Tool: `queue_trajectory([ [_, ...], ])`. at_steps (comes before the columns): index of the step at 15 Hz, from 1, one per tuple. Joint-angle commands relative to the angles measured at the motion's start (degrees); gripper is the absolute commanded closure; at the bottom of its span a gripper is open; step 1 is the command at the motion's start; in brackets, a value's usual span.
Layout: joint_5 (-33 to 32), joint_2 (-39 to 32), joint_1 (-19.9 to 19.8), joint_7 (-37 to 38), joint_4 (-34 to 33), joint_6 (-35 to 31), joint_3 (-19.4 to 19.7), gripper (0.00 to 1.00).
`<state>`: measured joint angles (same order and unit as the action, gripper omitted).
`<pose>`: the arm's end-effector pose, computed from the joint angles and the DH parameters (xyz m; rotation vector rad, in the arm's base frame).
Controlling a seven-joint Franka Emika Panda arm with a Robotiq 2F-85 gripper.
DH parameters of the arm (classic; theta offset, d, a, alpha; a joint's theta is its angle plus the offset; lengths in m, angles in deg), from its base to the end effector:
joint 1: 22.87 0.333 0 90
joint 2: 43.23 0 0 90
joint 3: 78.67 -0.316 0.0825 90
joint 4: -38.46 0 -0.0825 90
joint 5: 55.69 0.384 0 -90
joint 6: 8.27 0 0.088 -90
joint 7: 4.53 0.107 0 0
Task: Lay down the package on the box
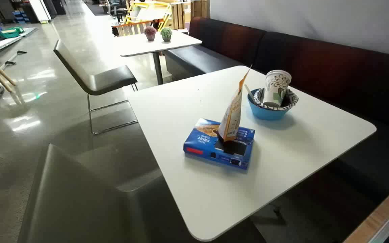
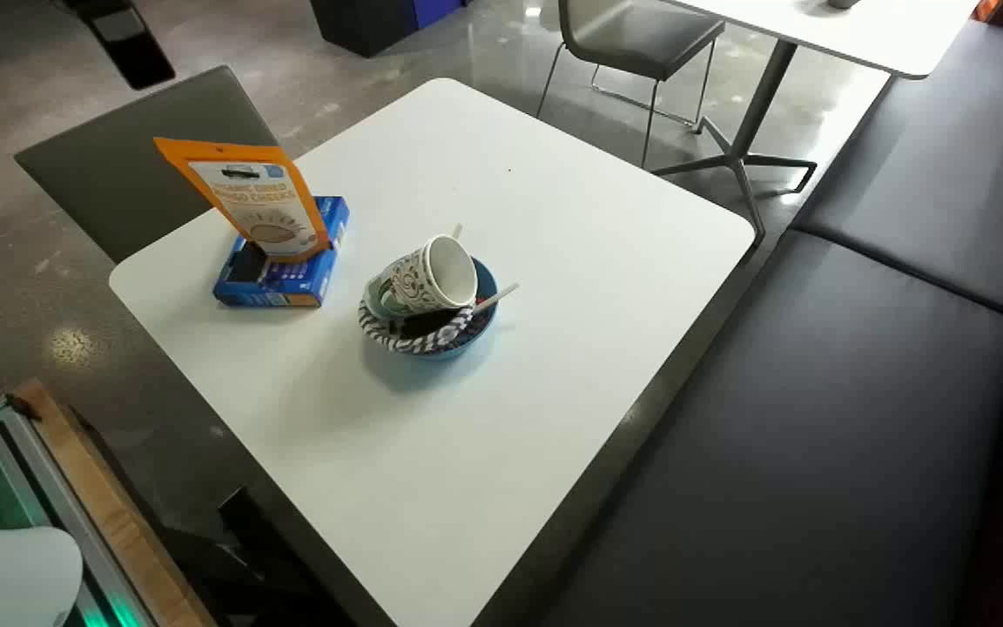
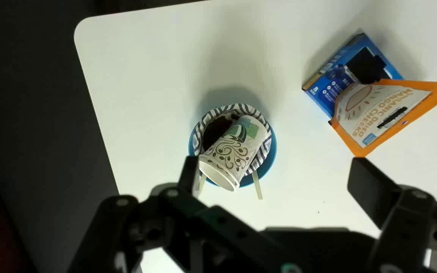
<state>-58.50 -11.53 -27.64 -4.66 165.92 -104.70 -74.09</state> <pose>0.3774 -0.0729 0.5819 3.1259 -0.2255 0.0154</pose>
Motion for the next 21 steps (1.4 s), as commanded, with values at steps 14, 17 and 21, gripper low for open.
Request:
queue_trajectory([
  [14,12.45,-9.0,6.61,15.24,5.69,-14.95,-10.11,0.0],
  [17,14.84,-11.01,7.55,19.11,9.21,-23.36,-11.74,0.0],
  [21,15.69,-14.8,8.56,22.08,11.88,-31.45,-13.37,0.06],
])
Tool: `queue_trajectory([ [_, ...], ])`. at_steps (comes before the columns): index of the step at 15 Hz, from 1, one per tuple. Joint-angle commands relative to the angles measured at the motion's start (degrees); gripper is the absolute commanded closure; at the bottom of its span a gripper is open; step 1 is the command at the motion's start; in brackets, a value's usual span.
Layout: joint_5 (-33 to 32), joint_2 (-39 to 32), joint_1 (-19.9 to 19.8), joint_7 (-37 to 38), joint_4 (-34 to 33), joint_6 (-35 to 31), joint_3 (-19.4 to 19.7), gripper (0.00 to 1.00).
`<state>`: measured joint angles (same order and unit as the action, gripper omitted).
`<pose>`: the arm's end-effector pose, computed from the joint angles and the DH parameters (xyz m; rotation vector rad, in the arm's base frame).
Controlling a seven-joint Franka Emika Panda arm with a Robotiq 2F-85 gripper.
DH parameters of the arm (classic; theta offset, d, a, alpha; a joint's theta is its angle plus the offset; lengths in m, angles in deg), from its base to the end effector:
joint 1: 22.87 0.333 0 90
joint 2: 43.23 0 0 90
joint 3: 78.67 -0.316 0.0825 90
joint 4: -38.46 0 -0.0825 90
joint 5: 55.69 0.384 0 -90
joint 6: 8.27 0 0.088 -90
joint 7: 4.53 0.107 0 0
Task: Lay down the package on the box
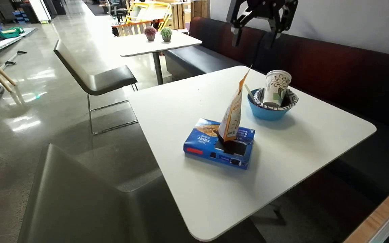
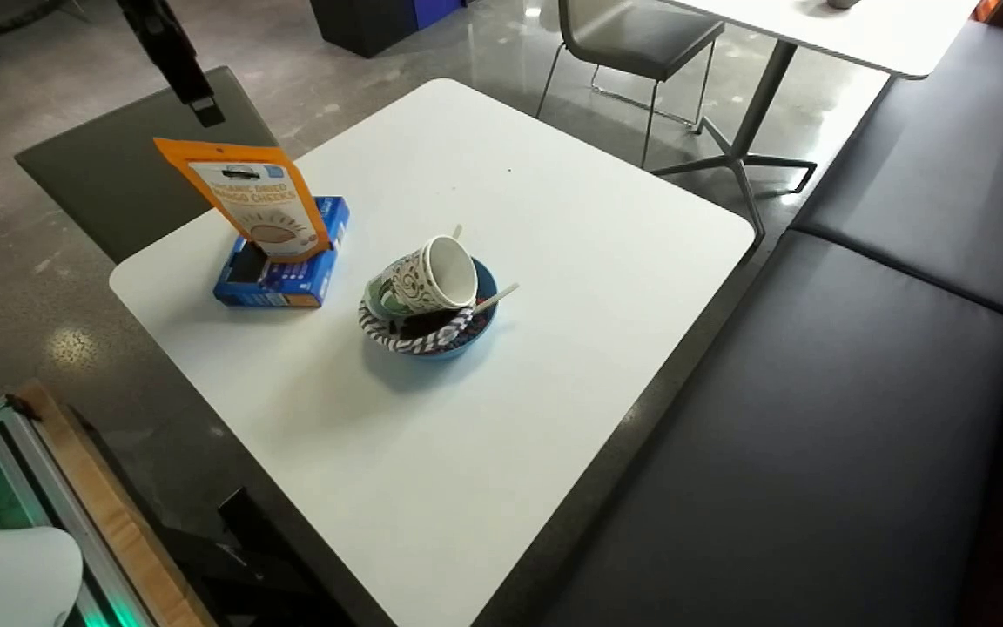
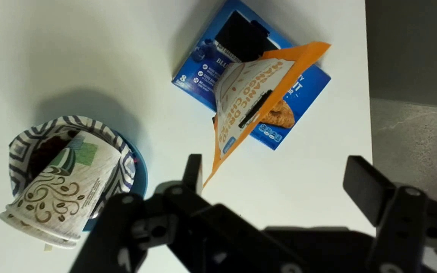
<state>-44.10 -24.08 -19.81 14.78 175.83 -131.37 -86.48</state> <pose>0.4393 0.0947 0.4495 -2.9695 0.3829 -0.0723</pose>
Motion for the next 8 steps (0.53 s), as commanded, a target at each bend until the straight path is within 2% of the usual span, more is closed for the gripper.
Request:
queue_trajectory([
  [1,1.38,-3.15,1.01,3.04,2.35,-5.97,-1.13,0.05],
  [2,1.18,-4.19,1.07,3.55,2.79,-6.96,-1.24,0.01],
  [5,1.71,-6.72,1.42,4.18,3.33,-8.43,-1.06,0.07],
  [6,1.71,-7.51,1.38,4.45,3.43,-8.89,-0.98,0.29],
  [7,2.16,-8.33,1.5,4.17,3.32,-9.27,-0.83,0.3],
  [8,2.34,-8.92,1.56,4.21,3.29,-9.91,-0.8,0.4],
])
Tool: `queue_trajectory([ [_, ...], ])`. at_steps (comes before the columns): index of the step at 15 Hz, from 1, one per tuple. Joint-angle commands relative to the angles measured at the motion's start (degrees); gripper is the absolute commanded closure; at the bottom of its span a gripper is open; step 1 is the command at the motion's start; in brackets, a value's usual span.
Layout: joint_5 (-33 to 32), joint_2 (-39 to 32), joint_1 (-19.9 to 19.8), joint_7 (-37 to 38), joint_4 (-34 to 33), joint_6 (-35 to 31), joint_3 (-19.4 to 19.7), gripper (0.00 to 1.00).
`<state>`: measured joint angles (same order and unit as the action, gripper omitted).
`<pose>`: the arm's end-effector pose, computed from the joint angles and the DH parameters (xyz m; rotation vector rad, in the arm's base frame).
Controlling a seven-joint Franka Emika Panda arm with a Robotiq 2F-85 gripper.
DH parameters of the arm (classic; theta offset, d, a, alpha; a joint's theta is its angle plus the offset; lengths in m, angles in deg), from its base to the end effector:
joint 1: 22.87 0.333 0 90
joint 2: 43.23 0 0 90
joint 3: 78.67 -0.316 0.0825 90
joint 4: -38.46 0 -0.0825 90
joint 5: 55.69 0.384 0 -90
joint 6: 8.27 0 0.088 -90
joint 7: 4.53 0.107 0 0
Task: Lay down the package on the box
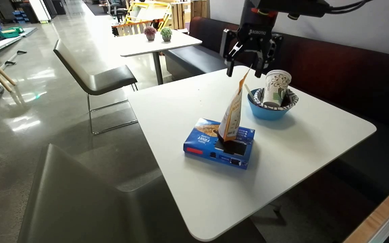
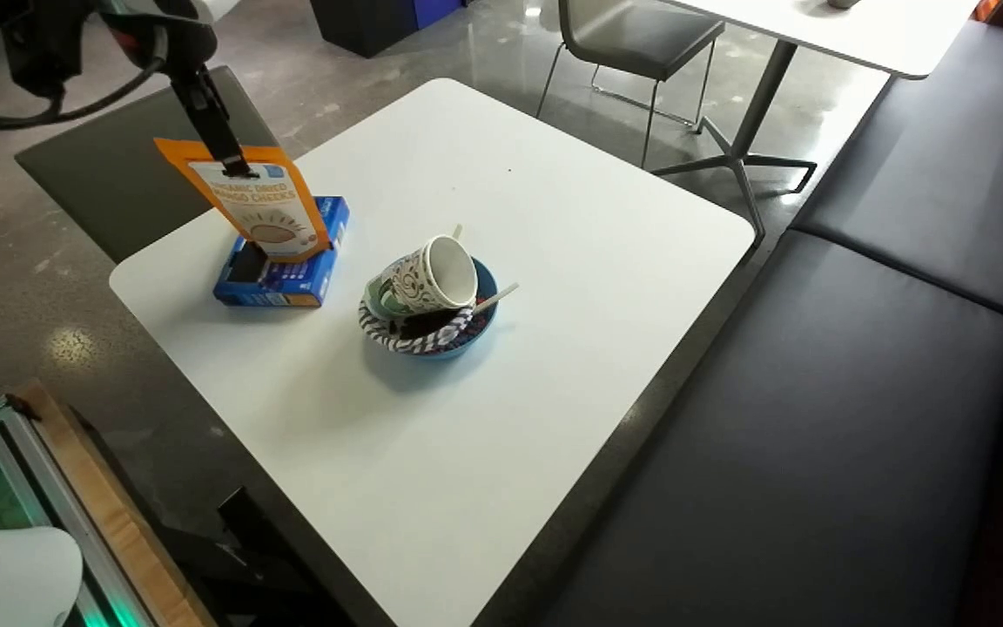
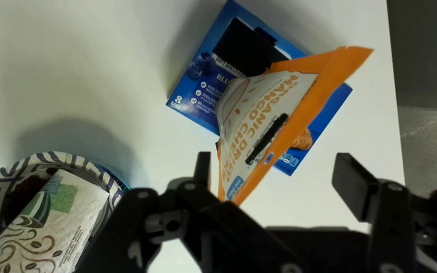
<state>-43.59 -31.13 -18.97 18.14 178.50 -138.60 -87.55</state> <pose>0.4483 0.1071 0.3841 -2.9682 0.4623 0.0007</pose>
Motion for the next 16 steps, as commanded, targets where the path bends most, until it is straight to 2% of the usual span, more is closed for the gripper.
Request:
queue_trajectory([
  [1,1.88,-2.28,0.77,0.82,0.43,-2.88,0.27,0.47],
  [5,2.11,-1.09,1.03,0.02,-0.52,-1.42,0.41,0.79],
  [6,-1.07,-0.05,0.47,2.42,-0.69,-0.43,-0.07,0.86],
  [8,-1.67,2.47,0.33,3.06,-1.0,1.78,0.05,0.99],
  [14,-8.04,9.6,-1.1,6.59,-5.0,13.95,-1.01,1.0],
  [16,-11.98,10.11,-2.01,8.88,-8.1,21.47,-1.95,1.0],
])
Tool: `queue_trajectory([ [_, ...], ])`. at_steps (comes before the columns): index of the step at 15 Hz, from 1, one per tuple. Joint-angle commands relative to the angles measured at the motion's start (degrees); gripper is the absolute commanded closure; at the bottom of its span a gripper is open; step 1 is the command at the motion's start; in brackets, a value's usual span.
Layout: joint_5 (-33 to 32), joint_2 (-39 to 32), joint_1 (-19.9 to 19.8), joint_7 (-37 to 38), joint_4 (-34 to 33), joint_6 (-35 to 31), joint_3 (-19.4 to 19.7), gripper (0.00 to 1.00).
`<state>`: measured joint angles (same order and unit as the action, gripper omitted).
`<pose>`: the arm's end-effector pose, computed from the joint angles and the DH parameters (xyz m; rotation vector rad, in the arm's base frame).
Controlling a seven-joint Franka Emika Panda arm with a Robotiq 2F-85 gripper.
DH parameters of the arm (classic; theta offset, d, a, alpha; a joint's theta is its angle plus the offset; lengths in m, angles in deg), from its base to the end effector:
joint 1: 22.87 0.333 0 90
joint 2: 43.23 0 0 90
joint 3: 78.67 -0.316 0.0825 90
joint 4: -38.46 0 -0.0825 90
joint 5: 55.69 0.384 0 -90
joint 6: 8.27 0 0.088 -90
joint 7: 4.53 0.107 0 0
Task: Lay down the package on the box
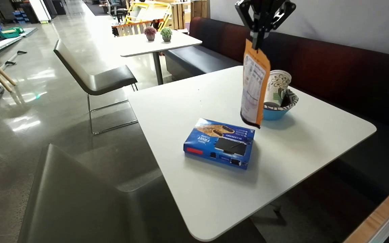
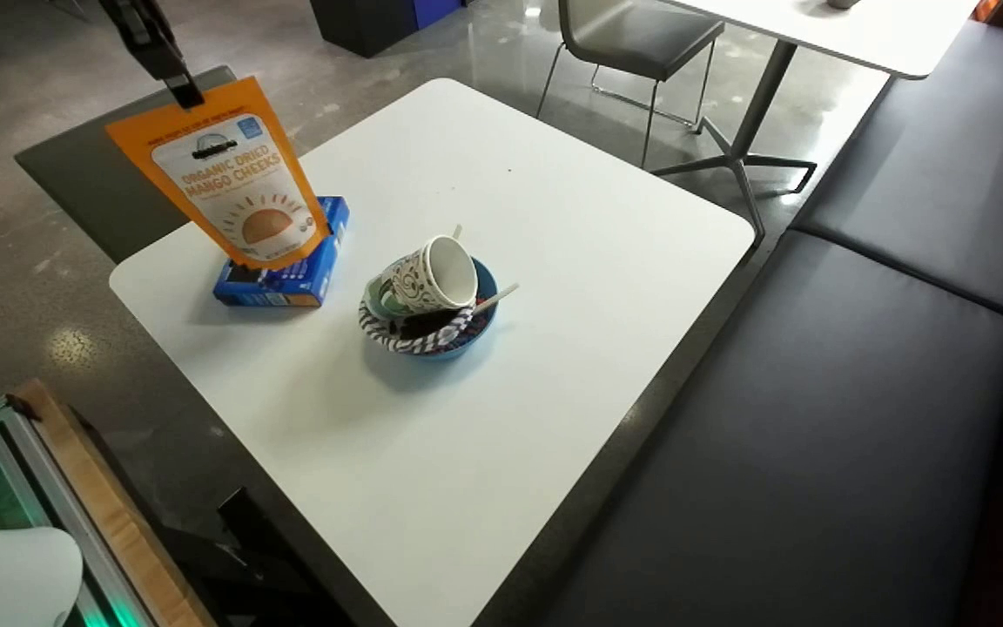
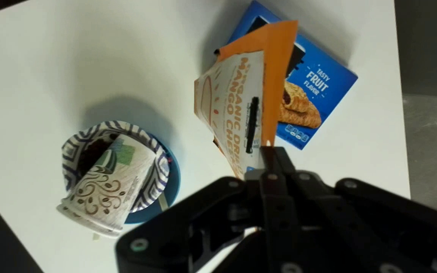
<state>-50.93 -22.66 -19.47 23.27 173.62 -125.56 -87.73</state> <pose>0.4313 0.1031 0.4682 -3.0701 0.4844 -0.0541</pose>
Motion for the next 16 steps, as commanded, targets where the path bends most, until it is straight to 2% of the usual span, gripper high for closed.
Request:
queue_trajectory([
  [1,-6.46,1.3,-1.83,4.76,-4.98,13.01,-2.27,1.0],
  [5,-9.68,-2.58,-2.21,7.19,-9.86,27.64,-3.0,1.0],
  [7,-9.69,-3.99,-2.14,7.27,-9.75,31.47,-2.34,1.0],
  [9,-9.3,-5.17,-2.18,7.52,-8.67,33.06,-1.69,1.0],
  [16,-6.79,-13.99,-1.2,8.5,-7.87,29.64,-0.47,1.0],
])
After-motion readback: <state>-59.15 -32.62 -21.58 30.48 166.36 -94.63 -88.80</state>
